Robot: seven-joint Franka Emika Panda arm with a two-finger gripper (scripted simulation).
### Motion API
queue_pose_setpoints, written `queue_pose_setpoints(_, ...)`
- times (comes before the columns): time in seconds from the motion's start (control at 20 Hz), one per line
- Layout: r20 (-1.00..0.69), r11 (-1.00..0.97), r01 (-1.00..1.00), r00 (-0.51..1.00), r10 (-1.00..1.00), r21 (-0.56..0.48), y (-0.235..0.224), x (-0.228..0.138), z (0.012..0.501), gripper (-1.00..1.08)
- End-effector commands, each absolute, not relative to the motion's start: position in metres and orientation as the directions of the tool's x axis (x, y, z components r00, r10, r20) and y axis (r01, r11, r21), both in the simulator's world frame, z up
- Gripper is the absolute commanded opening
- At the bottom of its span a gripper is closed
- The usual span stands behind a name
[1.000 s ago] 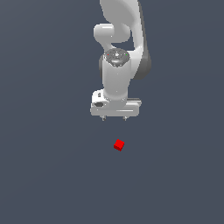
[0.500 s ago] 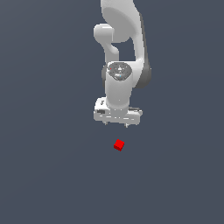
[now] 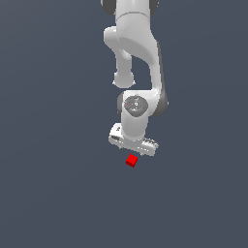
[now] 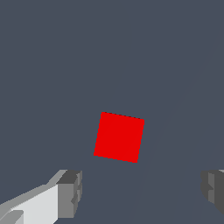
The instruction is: Pick up the red cube and move it to a goal position.
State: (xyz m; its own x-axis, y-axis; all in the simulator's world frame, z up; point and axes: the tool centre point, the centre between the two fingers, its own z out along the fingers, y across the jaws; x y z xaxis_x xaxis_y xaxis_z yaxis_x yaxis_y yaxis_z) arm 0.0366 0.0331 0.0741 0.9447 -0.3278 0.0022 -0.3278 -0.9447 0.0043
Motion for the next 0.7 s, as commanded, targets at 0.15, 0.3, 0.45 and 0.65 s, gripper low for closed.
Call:
queue_pose_setpoints(0.15, 0.002, -0.906, -0.422, 0.906, -0.422, 0.002, 0.037, 0.051, 0.043, 1.0)
queue_pose_setpoints(0.3, 0.001, -0.89, -0.455, 0.89, -0.455, 0.001, 0.038, 0.056, 0.032, 1.0)
queue_pose_setpoints(0.45, 0.0, -0.879, -0.477, 0.879, -0.477, 0.001, 0.038, 0.06, 0.024, 1.0)
queue_pose_setpoints(0.65, 0.0, -0.872, -0.49, 0.872, -0.49, 0.0, 0.038, 0.063, 0.02, 1.0)
